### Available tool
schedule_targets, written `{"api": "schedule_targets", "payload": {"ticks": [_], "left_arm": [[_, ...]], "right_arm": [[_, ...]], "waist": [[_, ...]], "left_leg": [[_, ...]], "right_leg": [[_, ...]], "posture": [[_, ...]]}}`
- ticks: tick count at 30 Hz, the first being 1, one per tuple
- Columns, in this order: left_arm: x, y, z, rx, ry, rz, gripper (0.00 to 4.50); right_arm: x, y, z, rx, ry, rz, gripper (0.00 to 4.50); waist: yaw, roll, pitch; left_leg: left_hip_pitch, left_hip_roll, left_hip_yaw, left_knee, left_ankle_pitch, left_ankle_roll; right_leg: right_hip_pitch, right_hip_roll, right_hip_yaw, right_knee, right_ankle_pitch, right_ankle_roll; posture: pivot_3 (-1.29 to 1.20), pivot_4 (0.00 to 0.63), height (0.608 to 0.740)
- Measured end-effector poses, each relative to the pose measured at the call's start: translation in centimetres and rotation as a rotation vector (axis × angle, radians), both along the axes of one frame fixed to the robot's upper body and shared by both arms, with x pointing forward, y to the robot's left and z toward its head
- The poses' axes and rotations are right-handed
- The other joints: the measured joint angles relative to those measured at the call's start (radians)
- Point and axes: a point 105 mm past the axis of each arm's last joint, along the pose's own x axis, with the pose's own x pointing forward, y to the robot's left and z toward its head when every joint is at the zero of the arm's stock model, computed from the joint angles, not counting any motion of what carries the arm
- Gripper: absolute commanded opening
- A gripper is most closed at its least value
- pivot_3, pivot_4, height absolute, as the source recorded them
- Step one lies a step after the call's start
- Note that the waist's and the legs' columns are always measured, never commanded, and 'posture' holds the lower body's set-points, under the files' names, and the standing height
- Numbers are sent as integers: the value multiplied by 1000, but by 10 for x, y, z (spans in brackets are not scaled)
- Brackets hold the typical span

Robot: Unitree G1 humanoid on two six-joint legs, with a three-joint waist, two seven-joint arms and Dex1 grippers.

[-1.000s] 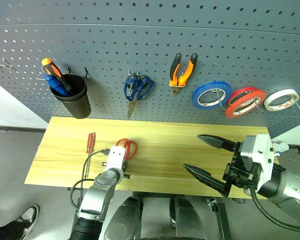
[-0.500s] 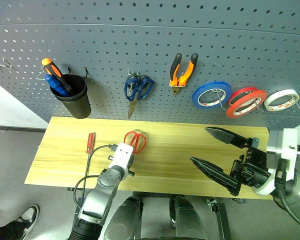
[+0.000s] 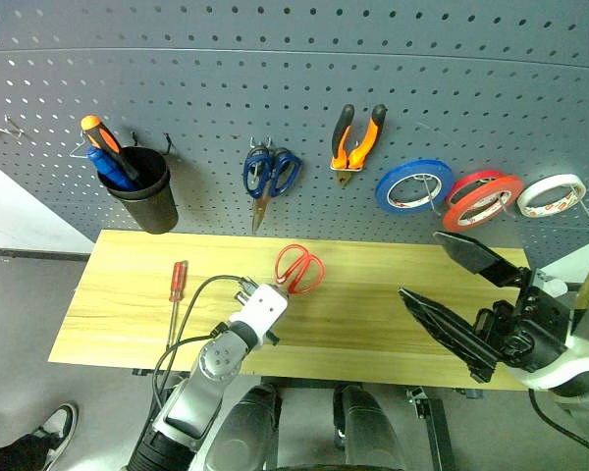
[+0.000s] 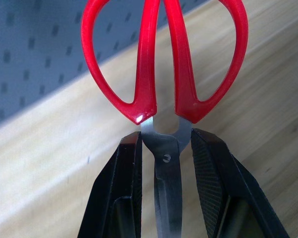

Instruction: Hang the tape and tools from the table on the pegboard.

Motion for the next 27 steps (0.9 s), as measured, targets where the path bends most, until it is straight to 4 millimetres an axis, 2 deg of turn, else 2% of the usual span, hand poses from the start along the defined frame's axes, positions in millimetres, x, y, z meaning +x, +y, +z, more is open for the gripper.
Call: {"api": "schedule_targets", "payload": {"ticks": [10, 17, 27], "left_arm": [[-5, -3, 10, 20, -175, -96, 1077], [-11, -6, 37, -48, -380, -138, 1077], [-20, 2, 72, -50, -667, -153, 1077]], "right_arm": [[-9, 2, -3, 13, 1, 50, 4500], [-11, 4, -5, 10, 15, 81, 4500], [-11, 4, -7, 4, 16, 88, 4500]], "waist": [[0, 2, -1], [-1, 3, -3], [-1, 6, -6]], "left_leg": [[0, 0, 0, 0, 0, 0], [0, 0, 0, 2, 0, 0], [0, 0, 1, 5, 0, 0]], "right_leg": [[0, 0, 0, 0, 0, 0], [0, 0, 0, 2, 0, 0], [1, 0, 0, 3, 1, 0]], "posture": [[-11, 218, 720], [-16, 215, 720], [-9, 210, 720]]}}
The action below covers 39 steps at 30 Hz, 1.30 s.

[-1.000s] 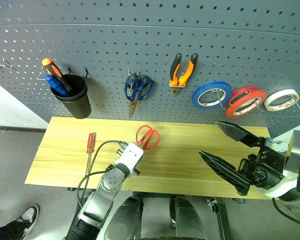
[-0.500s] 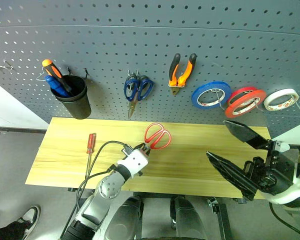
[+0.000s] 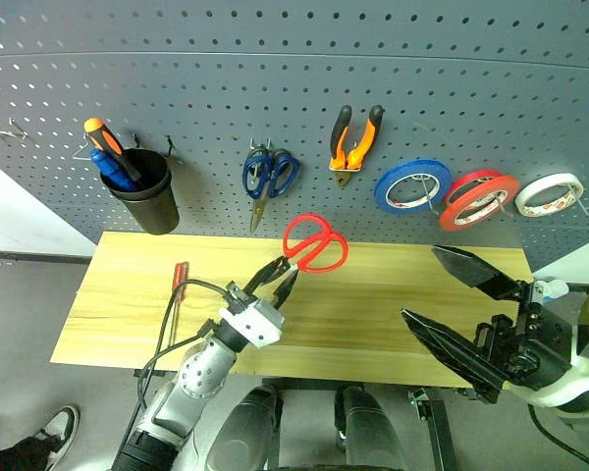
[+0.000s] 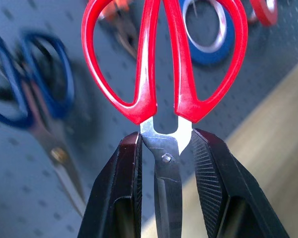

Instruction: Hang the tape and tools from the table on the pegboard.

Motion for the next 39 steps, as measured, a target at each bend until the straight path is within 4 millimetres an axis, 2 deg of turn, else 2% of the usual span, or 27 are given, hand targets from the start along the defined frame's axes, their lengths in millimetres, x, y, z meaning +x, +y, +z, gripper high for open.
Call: {"api": "schedule_targets", "payload": {"ticks": [4, 13, 25, 33, 39], "left_arm": [[-1, 3, 8, -1, -67, 12, 1077], [10, 25, 24, 1, -150, 112, 1077], [26, 35, 13, 44, -157, 186, 1077], [42, 43, 26, 47, -223, 241, 1077], [41, 44, 28, 41, -242, 241, 1077]], "right_arm": [[-2, 1, 1, 6, -7, 23, 4500], [-2, 1, -3, 19, 18, 45, 4500], [-2, 1, -5, 12, 29, 50, 4500], [-3, 1, -6, 0, 35, 51, 4500], [-1, -1, -8, -3, 42, 42, 4500]], "waist": [[0, 1, -2], [1, 3, -12], [0, 3, -16], [0, 3, -16], [0, 3, -16]], "left_leg": [[0, 0, 0, 3, 0, 0], [0, 0, 0, 6, 0, 0], [1, 0, 1, 7, 0, 0], [1, 0, 1, 7, 0, 0], [2, 0, 1, 7, 0, 0]], "right_leg": [[1, 0, 0, 1, 1, 0], [1, 1, 1, 5, 2, 0], [1, 1, 1, 7, 2, 0], [1, 1, 1, 7, 2, 0], [1, 1, 2, 8, 2, 0]], "posture": [[3, 201, 720], [0, 199, 720], [-9, 207, 720], [-9, 206, 720], [-9, 208, 720]]}}
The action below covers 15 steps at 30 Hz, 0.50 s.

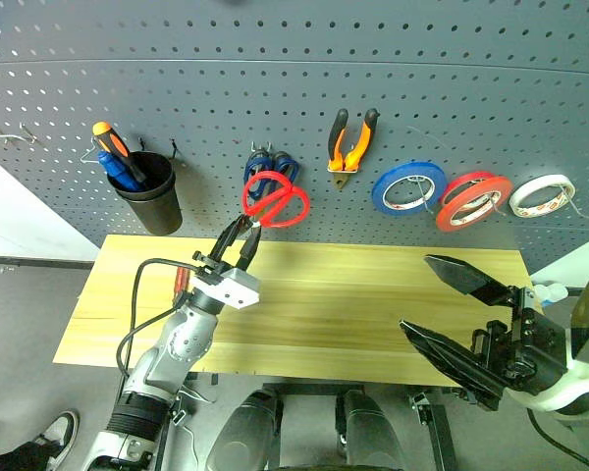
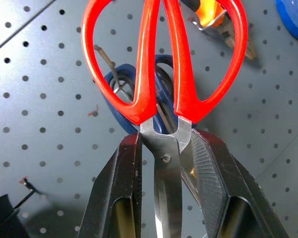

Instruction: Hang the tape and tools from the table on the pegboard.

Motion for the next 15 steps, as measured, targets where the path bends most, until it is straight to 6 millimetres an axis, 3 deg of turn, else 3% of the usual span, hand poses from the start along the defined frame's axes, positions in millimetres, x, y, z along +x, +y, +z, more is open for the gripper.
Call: {"api": "schedule_targets", "payload": {"ticks": [9, 15], "left_arm": [[2, 2, -7, 21, 18, 14, 1077], [16, 4, -10, 31, 24, 37, 1077]], "right_arm": [[0, 0, -1, -5, 6, -2, 4500], [0, 0, -2, -7, 13, -3, 4500]], "waist": [[-1, 0, 0], [1, 0, 0]], "left_leg": [[0, 0, 0, 0, 0, 0], [0, 0, 0, 0, -1, 1]], "right_leg": [[0, 0, 0, 0, 0, 0], [0, 0, 0, 0, 0, 0]], "posture": [[-16, 217, 720], [-20, 217, 720]]}}
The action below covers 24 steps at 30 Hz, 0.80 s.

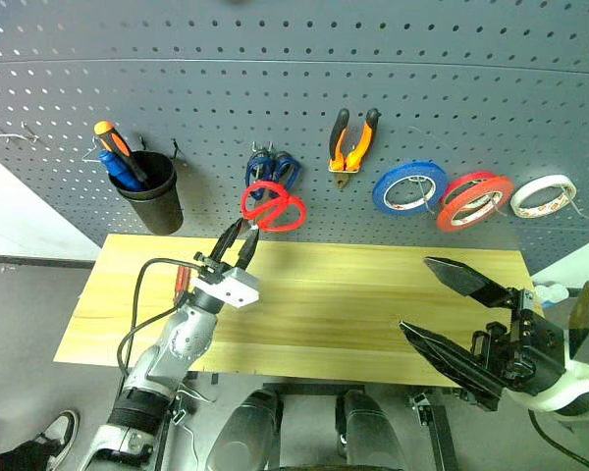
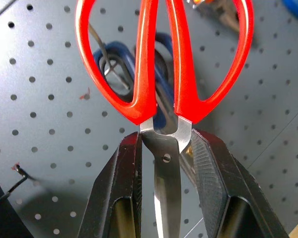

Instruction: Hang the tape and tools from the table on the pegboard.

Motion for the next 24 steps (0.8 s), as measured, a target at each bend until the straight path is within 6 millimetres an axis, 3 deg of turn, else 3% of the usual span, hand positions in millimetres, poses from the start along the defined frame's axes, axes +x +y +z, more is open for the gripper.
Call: {"api": "schedule_targets", "payload": {"ticks": [6, 24], "left_arm": [[8, -4, 10, -12, -49, -3, 1077], [7, -10, 6, -23, -35, -16, 1076]], "right_arm": [[0, 0, -1, -2, 5, -3, 4500], [-1, -1, -4, -11, 20, -8, 4500]], "waist": [[-4, 0, 0], [-3, 0, 0]], "left_leg": [[0, 0, 0, 0, 1, -1], [0, 0, 0, 0, 0, -1]], "right_leg": [[0, 0, 0, 0, 0, 0], [0, 0, 0, 0, 0, 0]], "posture": [[-23, 214, 720], [-21, 210, 720]]}}
